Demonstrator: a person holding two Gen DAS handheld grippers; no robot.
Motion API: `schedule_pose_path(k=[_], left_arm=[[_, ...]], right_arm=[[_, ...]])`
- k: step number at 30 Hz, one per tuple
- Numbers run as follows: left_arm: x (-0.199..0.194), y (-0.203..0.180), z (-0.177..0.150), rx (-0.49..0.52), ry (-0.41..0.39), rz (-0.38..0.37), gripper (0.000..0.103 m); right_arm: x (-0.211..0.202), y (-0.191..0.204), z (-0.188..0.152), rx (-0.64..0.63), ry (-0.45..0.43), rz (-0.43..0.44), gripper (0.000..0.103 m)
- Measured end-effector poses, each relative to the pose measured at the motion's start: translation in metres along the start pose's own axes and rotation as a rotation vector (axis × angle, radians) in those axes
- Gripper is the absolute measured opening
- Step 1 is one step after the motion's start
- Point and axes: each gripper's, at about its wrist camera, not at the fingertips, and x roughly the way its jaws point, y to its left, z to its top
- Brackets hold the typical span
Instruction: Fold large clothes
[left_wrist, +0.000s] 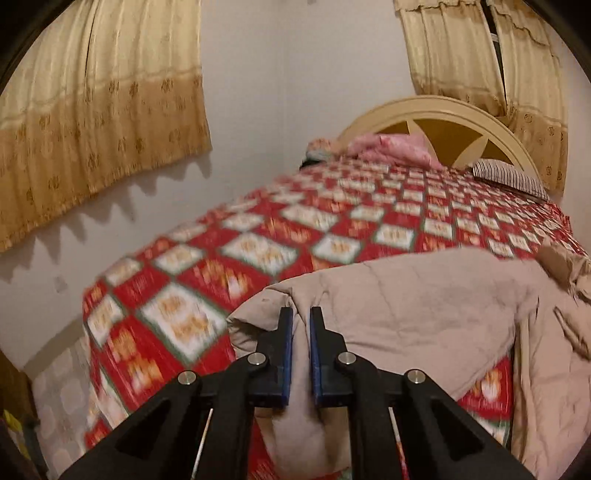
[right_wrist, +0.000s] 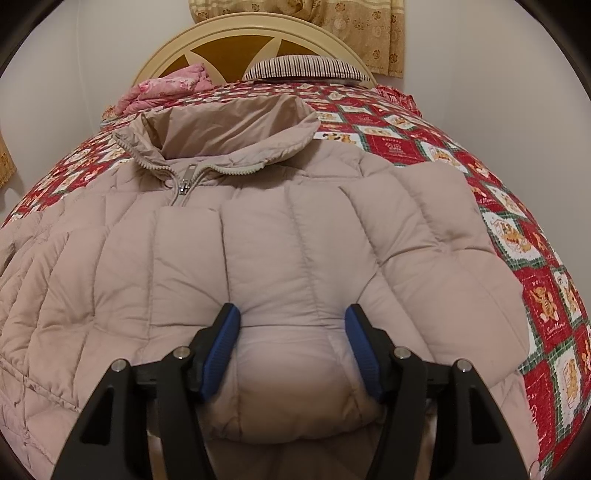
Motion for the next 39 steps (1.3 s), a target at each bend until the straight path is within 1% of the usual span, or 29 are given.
schedule_pose_path(k=[3, 5, 8, 9, 12, 15, 19, 25, 29, 33, 37, 39], left_arm=[[-0.003, -0.006, 0.031, 0.037, -0.044, 0.012, 0.007], [-0.006, -0.011, 0.053, 0.037, -0.066, 0.003, 0.007], [-0.023, -0.024, 0.087, 0.026, -0.118, -0.05, 0.007], [-0.026, -0.029, 0.093, 0.03, -0.132, -0.059, 0.007], [-0.047, -0.054, 0.118, 0.049, -0.181, -0.115, 0.007], [-0.062, -0.077, 0.134, 0.067, -0.21, -0.163, 0.007], [-0.085, -0.109, 0.15, 0.066, -0.241, -0.262, 0.007], [-0.121, -0.17, 0.157, 0.059, -0.257, -0.429, 0.006], [-0.14, -0.218, 0.154, 0.105, -0.259, -0.539, 0.006], [-0.154, -0.27, 0.143, 0.159, -0.239, -0.64, 0.006], [-0.157, -0.307, 0.123, 0.192, -0.207, -0.693, 0.006], [-0.155, -0.326, 0.109, 0.22, -0.197, -0.699, 0.006]], right_arm=[[-0.001, 0.0, 0.0, 0.002, -0.003, 0.003, 0.065], [-0.001, 0.0, 0.0, 0.003, -0.004, 0.004, 0.065], [-0.001, 0.0, -0.001, 0.006, -0.005, 0.008, 0.066], [-0.001, 0.0, 0.0, 0.008, -0.005, 0.01, 0.066], [-0.001, 0.0, -0.001, 0.007, -0.005, 0.009, 0.067], [-0.001, 0.0, -0.001, 0.008, -0.006, 0.011, 0.067], [-0.001, 0.0, 0.0, 0.011, -0.007, 0.017, 0.068], [-0.001, 0.0, -0.001, 0.014, -0.01, 0.028, 0.069], [-0.001, -0.001, -0.001, 0.016, -0.011, 0.034, 0.07], [-0.001, -0.003, -0.001, 0.023, -0.013, 0.048, 0.071], [-0.001, -0.005, -0.001, 0.032, -0.016, 0.061, 0.071], [-0.002, -0.007, -0.001, 0.038, -0.02, 0.073, 0.072]])
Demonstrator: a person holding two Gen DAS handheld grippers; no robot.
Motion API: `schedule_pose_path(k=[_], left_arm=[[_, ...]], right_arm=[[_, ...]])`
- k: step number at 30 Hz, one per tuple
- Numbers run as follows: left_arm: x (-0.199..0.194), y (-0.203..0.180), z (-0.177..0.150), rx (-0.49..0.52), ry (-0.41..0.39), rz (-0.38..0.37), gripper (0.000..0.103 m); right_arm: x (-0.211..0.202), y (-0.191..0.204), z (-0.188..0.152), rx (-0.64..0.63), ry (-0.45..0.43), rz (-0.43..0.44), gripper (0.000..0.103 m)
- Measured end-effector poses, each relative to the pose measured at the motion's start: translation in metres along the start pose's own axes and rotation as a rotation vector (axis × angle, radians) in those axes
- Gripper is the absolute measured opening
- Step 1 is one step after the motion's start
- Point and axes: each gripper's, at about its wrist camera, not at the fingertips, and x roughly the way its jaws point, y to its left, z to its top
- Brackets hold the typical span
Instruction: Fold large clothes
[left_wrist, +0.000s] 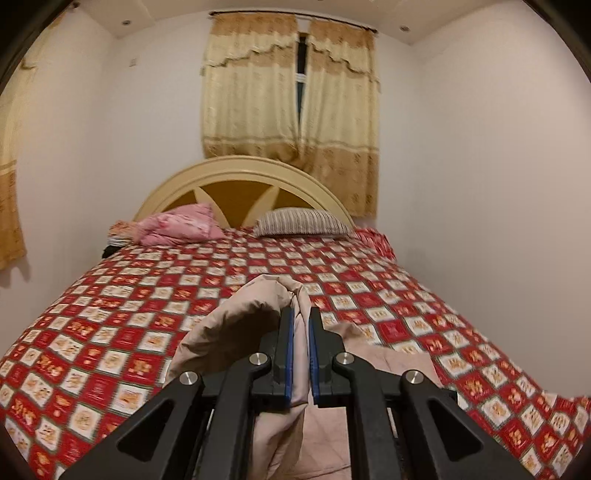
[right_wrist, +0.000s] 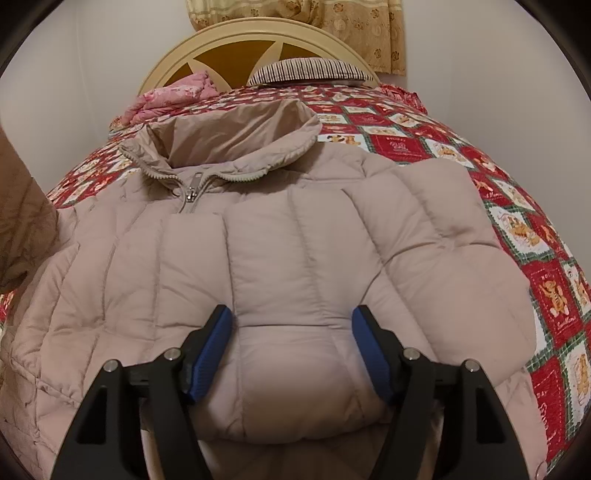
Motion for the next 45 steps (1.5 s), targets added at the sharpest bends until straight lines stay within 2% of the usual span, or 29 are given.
schedule_pose_path(k=[3, 8, 13, 18, 21, 23, 25, 26, 27, 28, 29, 30, 32, 34, 35, 37, 40, 42, 45], left_arm=[[0.024, -0.021, -0.022, -0.003, 0.051, -0.035, 0.006], [0.071, -0.059, -0.058, 0.026, 0.123, -0.036, 0.006], [0.1, -0.082, -0.083, 0.059, 0.169, -0.035, 0.006], [0.118, -0.095, -0.094, 0.078, 0.216, -0.042, 0.008], [0.12, -0.105, -0.092, 0.09, 0.232, -0.115, 0.012], [0.108, -0.116, -0.083, 0.126, 0.194, -0.154, 0.012], [0.093, -0.122, -0.074, 0.154, 0.136, -0.183, 0.021], [0.087, -0.121, -0.07, 0.161, 0.117, -0.186, 0.046], [0.081, -0.119, -0.066, 0.168, 0.091, -0.18, 0.08], [0.074, -0.112, -0.063, 0.172, 0.053, -0.151, 0.092], [0.07, -0.104, -0.063, 0.174, 0.021, -0.113, 0.097], [0.071, -0.094, -0.063, 0.184, 0.007, -0.071, 0.097], [0.087, -0.067, -0.068, 0.213, 0.045, 0.031, 0.097], [0.114, -0.028, -0.083, 0.237, 0.089, 0.178, 0.097], [0.126, -0.015, -0.09, 0.235, 0.123, 0.21, 0.097], [0.161, 0.023, -0.111, 0.186, 0.253, 0.258, 0.097], [0.188, 0.044, -0.139, 0.114, 0.349, 0.239, 0.097], [0.199, 0.042, -0.157, 0.121, 0.387, 0.232, 0.097], [0.206, 0.031, -0.17, 0.158, 0.383, 0.253, 0.097]], right_arm=[[-0.003, -0.005, 0.0, 0.025, -0.011, 0.036, 0.075], [-0.002, -0.005, 0.0, 0.037, -0.013, 0.051, 0.076], [-0.002, -0.006, 0.0, 0.04, -0.014, 0.056, 0.077], [0.0, -0.007, 0.0, 0.04, -0.011, 0.06, 0.078], [0.0, -0.008, 0.0, 0.044, -0.011, 0.063, 0.079], [0.0, -0.01, 0.0, 0.051, -0.012, 0.07, 0.079], [-0.001, -0.011, 0.0, 0.06, -0.014, 0.077, 0.078], [-0.001, -0.011, 0.001, 0.061, -0.014, 0.078, 0.078], [-0.001, -0.011, 0.0, 0.062, -0.015, 0.078, 0.078], [-0.001, -0.011, 0.0, 0.064, -0.015, 0.08, 0.078], [-0.001, -0.012, 0.0, 0.067, -0.017, 0.081, 0.078], [-0.001, -0.012, 0.0, 0.069, -0.018, 0.083, 0.078], [-0.001, -0.012, 0.0, 0.067, -0.017, 0.081, 0.079], [-0.001, -0.012, 0.0, 0.068, -0.017, 0.082, 0.079], [-0.001, -0.013, 0.001, 0.068, -0.017, 0.082, 0.079], [-0.001, -0.013, 0.001, 0.066, -0.017, 0.079, 0.079], [-0.001, -0.013, 0.001, 0.063, -0.016, 0.074, 0.079], [-0.002, -0.013, 0.001, 0.065, -0.018, 0.076, 0.079], [-0.012, -0.023, 0.0, 0.112, -0.06, 0.085, 0.078]])
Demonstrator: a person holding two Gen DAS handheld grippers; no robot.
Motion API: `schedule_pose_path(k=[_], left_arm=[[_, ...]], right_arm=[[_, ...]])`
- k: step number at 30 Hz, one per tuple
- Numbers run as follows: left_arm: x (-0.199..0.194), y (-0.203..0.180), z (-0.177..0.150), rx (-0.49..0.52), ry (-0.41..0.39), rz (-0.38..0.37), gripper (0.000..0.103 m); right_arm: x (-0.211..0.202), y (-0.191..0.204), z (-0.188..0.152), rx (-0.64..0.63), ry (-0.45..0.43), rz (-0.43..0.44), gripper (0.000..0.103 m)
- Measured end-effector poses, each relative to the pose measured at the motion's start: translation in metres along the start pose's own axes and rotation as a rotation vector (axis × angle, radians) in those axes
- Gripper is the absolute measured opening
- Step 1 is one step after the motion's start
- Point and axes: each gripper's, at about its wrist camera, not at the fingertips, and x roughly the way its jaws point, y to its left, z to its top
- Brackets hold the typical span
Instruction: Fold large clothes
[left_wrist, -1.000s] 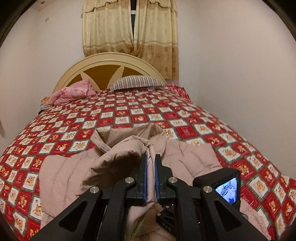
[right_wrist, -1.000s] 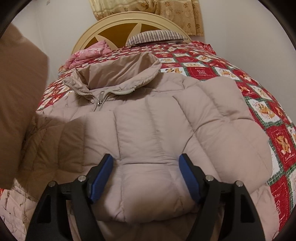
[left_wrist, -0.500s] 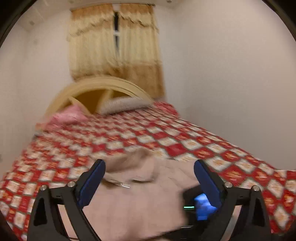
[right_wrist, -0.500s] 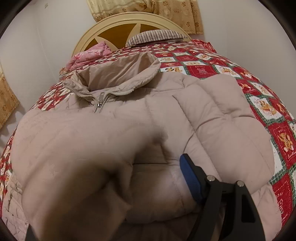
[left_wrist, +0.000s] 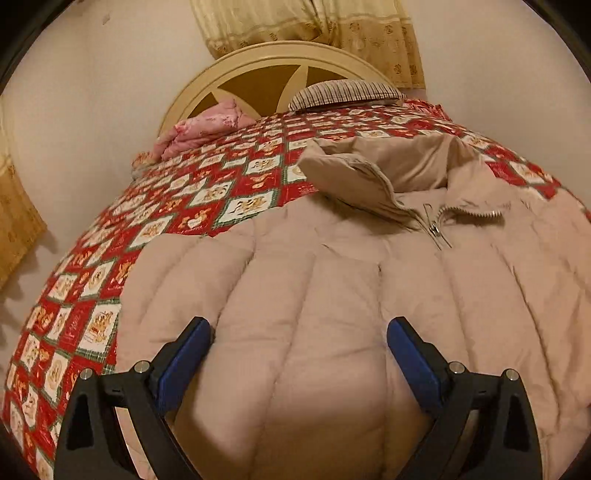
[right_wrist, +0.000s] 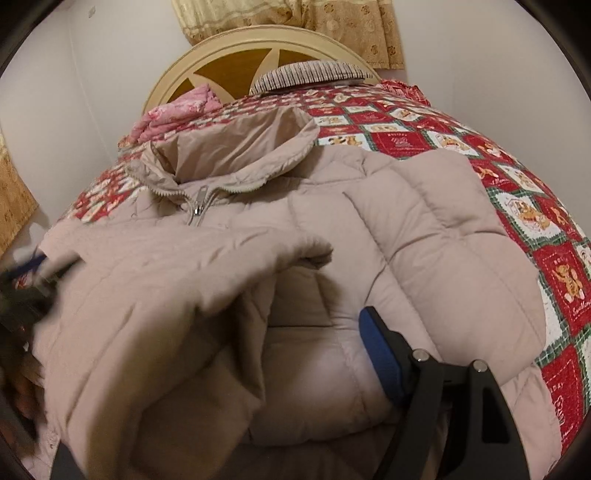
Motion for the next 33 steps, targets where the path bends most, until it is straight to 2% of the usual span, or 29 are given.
schedule_pose_path(k=[3, 5, 7, 9, 11, 13, 14, 16, 17, 19, 21, 22, 24, 25, 27, 30, 33], left_arm=[[0.004, -0.001, -0.002, 0.0, 0.002, -0.003, 0.097], [0.006, 0.003, -0.006, -0.014, 0.01, -0.015, 0.097], [0.008, 0.003, -0.006, -0.018, 0.015, -0.022, 0.097], [0.009, 0.001, -0.007, -0.013, 0.017, -0.018, 0.097], [0.009, 0.001, -0.008, -0.012, 0.018, -0.017, 0.097], [0.008, 0.003, -0.008, -0.02, 0.017, -0.022, 0.097], [0.005, 0.006, -0.007, -0.031, 0.013, -0.021, 0.097], [-0.006, 0.016, -0.004, -0.06, -0.006, -0.017, 0.097], [-0.013, 0.022, -0.001, -0.074, -0.021, -0.024, 0.097], [-0.029, 0.037, 0.008, -0.099, -0.083, -0.032, 0.097], [-0.034, 0.049, 0.019, -0.108, -0.122, -0.022, 0.097], [-0.028, 0.056, 0.026, -0.114, -0.114, -0.011, 0.097], [-0.007, 0.063, 0.029, -0.121, -0.039, -0.01, 0.097], [0.011, 0.066, 0.027, -0.124, 0.033, 0.004, 0.097], [0.033, 0.072, 0.016, -0.136, 0.11, 0.057, 0.097], [0.043, 0.081, 0.0, -0.207, 0.128, 0.01, 0.098], [0.046, 0.078, -0.003, -0.201, 0.138, 0.019, 0.101]], right_arm=[[-0.023, -0.023, 0.003, 0.124, -0.086, -0.011, 0.078], [-0.053, -0.036, 0.009, 0.198, -0.189, -0.092, 0.081], [-0.081, -0.034, 0.019, 0.212, -0.28, -0.114, 0.081], [-0.096, -0.018, 0.031, 0.176, -0.312, -0.077, 0.081], [-0.098, 0.007, 0.042, 0.1, -0.288, -0.021, 0.081], [-0.085, 0.039, 0.048, 0.007, -0.214, 0.06, 0.081], [-0.069, 0.056, 0.046, -0.048, -0.15, 0.086, 0.075], [-0.036, 0.074, 0.036, -0.111, -0.027, 0.101, 0.062], [-0.018, 0.077, 0.027, -0.131, 0.041, 0.093, 0.061], [0.002, 0.074, 0.015, -0.139, 0.101, 0.074, 0.06], [0.01, 0.064, 0.005, -0.122, 0.084, 0.061, 0.06], [0.011, 0.061, 0.003, -0.112, 0.084, 0.066, 0.06], [0.012, 0.06, 0.0, -0.116, 0.086, 0.064, 0.06], [0.013, 0.06, 0.0, -0.12, 0.089, 0.061, 0.06], [0.014, 0.063, -0.003, -0.125, 0.093, 0.059, 0.06], [0.019, 0.065, -0.005, -0.12, 0.091, 0.067, 0.06], [0.02, 0.07, -0.007, -0.13, 0.095, 0.055, 0.06]])
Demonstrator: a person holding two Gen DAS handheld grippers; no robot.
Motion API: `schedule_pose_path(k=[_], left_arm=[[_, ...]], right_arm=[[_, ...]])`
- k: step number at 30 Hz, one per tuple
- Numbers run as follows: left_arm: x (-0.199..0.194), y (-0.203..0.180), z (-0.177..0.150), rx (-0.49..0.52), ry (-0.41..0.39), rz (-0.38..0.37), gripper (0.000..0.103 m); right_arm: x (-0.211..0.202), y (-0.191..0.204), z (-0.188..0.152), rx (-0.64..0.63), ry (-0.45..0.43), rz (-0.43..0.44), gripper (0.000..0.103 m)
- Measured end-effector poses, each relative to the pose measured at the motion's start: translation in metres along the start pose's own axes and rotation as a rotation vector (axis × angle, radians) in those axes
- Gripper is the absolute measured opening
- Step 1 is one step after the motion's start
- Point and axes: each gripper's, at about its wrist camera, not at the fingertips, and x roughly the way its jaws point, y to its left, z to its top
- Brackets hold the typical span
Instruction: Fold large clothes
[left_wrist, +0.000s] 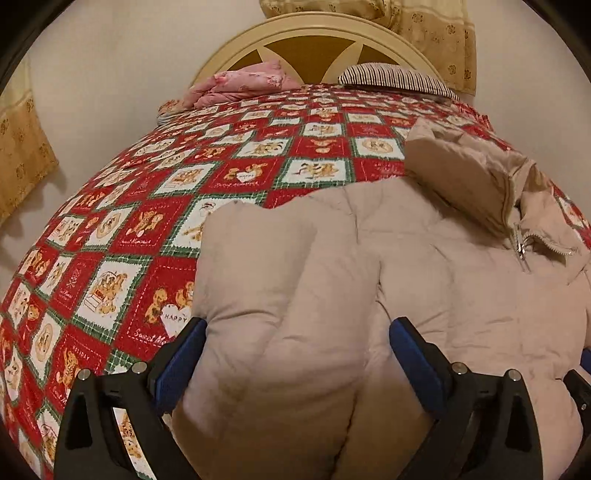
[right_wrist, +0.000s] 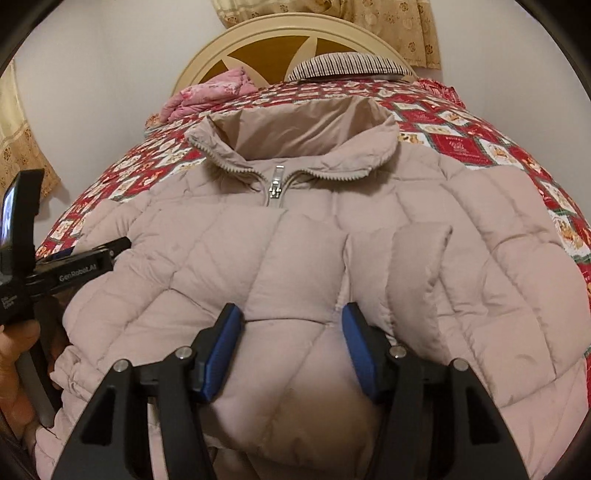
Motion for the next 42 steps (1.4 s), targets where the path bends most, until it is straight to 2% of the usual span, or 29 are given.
schedule_pose_path(k=[11, 37, 40, 42], left_arm=[[0.016, 0.008, -0.001, -0.053, 0.073, -0.053, 0.102], [0.017, 0.01, -0.002, -0.05, 0.07, -0.05, 0.102], [0.017, 0.01, -0.003, -0.053, 0.073, -0.052, 0.102], [0.017, 0.01, -0.003, -0.054, 0.073, -0.053, 0.102]], right_arm=[[0.006, 0.009, -0.002, -0.046, 0.018, -0.065, 0.061], [0.009, 0.022, -0.002, -0.116, 0.025, -0.163, 0.062], [0.006, 0.026, 0.004, -0.135, 0.056, -0.189, 0.063], [-0.002, 0.024, 0.011, -0.071, 0.082, -0.173, 0.064]])
